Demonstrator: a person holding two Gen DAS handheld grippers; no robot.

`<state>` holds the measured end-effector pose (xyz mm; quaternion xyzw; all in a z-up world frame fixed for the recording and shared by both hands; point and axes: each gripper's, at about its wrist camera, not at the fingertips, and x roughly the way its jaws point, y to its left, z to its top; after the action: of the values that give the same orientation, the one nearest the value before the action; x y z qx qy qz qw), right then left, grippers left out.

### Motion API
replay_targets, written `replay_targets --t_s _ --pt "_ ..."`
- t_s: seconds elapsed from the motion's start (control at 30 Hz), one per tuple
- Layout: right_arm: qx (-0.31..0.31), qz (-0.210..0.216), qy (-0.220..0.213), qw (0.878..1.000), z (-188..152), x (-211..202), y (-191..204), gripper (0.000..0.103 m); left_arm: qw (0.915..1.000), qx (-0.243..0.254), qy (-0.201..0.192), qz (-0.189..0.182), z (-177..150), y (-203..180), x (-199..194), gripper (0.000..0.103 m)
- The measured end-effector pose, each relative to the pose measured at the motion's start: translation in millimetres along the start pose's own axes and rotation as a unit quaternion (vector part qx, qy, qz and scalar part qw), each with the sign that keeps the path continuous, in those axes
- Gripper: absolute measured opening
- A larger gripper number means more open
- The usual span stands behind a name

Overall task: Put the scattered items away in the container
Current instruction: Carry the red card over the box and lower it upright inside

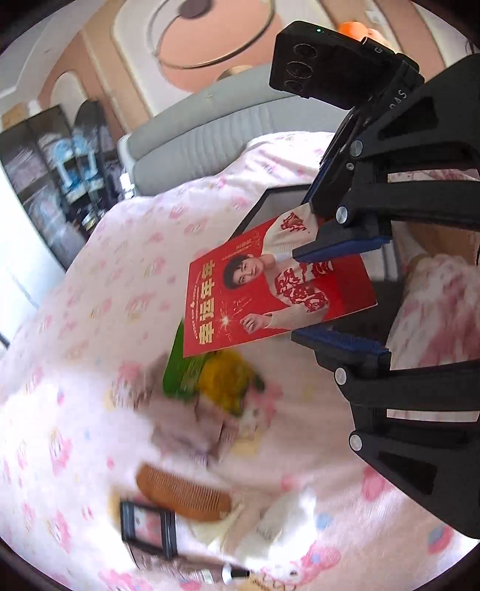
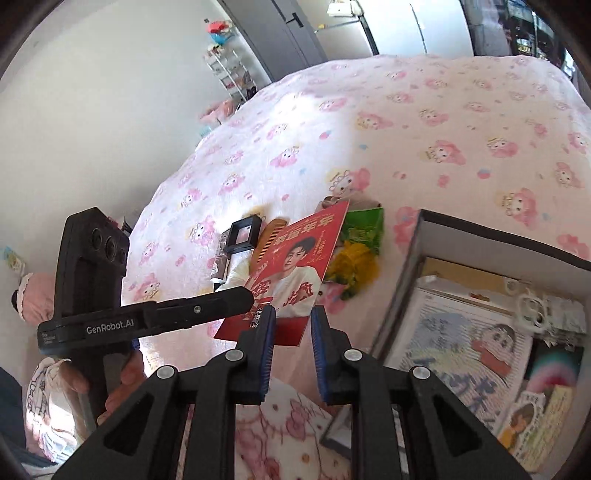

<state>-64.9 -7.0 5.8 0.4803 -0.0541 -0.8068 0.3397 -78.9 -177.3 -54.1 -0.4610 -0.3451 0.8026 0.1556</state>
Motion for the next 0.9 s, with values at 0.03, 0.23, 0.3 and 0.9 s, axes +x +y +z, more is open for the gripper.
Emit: replay_targets --t_s 0.03,0.23,0.3,0.9 --pt "0.009 -0.001 -0.010 1.000 -8.9 -15.9 -6.4 0.016 0.9999 0.016 0.005 -0.001 -4.5 -14.6 6.2 0.036" --pt "0.073 -0.038 -0.037 0.996 -63.0 -79.2 -63.0 0.016 0.9962 0.068 0.048 -0.027 -31.5 -80.8 62.5 0.036" --pt "0.091 -0.045 -0.030 0.994 -80.0 -84.2 -85.6 0.016 0.9946 0.075 0.060 -0.040 -37.9 -93.3 89.3 0.036" --pt "0.214 -0.079 -0.021 0.974 -135.7 -80.6 -197.4 0.017 0.9821 0.086 0.167 0.009 -79.0 -123.2 202.0 0.036"
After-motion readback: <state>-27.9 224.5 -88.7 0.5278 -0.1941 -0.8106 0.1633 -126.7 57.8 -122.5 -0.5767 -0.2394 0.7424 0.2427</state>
